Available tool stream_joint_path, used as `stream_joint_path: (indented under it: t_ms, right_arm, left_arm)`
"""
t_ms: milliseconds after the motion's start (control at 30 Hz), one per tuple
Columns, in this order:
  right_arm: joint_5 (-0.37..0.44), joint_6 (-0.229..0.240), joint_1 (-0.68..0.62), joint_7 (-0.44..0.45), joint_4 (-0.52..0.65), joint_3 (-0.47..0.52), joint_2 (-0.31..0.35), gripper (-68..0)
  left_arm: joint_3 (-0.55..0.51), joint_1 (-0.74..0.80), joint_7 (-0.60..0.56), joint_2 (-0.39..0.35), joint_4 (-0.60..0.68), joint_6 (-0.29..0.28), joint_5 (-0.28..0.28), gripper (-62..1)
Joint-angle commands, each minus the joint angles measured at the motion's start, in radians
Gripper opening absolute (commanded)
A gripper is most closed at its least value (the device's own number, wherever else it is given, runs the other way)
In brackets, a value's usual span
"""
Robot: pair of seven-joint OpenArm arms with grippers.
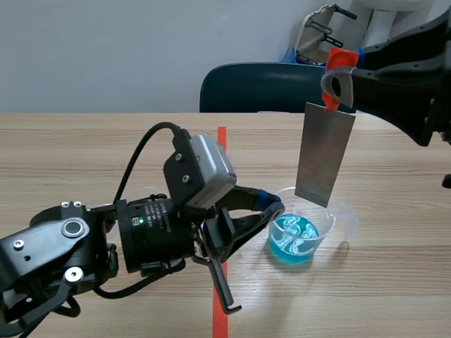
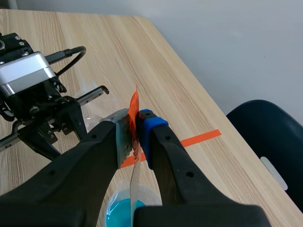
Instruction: Do the redox reaction experiment
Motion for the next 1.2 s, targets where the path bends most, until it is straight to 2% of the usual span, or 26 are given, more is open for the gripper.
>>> stream_joint_path:
  t_ms: [0, 167, 333, 433, 900, 967, 1100, 1133, 1167]
  right_arm:
    - [0.014, 0.006, 0.014, 0.015, 0.015, 0.0, 0.01, -66.6]
    - [0.014, 0.006, 0.014, 0.015, 0.015, 0.0, 0.01, -66.6]
    - [0.014, 0.006, 0.014, 0.014, 0.015, 0.0, 0.01, -66.6]
    - [0.014, 0.006, 0.014, 0.014, 0.015, 0.0, 0.01, -66.6]
    - [0.014, 0.006, 0.014, 0.014, 0.015, 0.0, 0.01, -66.6]
    - [0.014, 0.006, 0.014, 0.014, 0.015, 0.0, 0.01, -66.6]
    - [0.014, 0.006, 0.014, 0.014, 0.015, 0.0, 0.01, -66.6]
    - [0.014, 0.006, 0.014, 0.014, 0.015, 0.0, 0.01, -66.6]
    - [0.014, 0.006, 0.014, 0.014, 0.015, 0.0, 0.01, -66.6]
  left_arm:
    - [-0.012, 0.0, -0.04, -0.032, 0.009, 0.0, -0.014, -50.5]
    - [-0.056, 0.016, -0.106, -0.114, 0.027, -0.003, -0.014, -43.1]
    - [-0.115, 0.064, -0.155, -0.209, 0.069, -0.013, -0.014, -29.7]
    - [-0.134, 0.083, -0.178, -0.235, 0.077, -0.023, -0.013, -29.2]
    - [-0.135, 0.099, -0.172, -0.234, 0.077, -0.033, -0.01, -29.0]
    - [-0.135, 0.099, -0.178, -0.234, 0.077, -0.039, -0.011, -22.0]
    - [-0.135, 0.1, -0.182, -0.229, 0.077, -0.052, -0.013, -1.1]
    - [-0.135, 0.1, -0.182, -0.229, 0.077, -0.05, -0.006, 1.4]
    - [-0.135, 0.099, -0.181, -0.229, 0.077, -0.037, -0.006, 1.4]
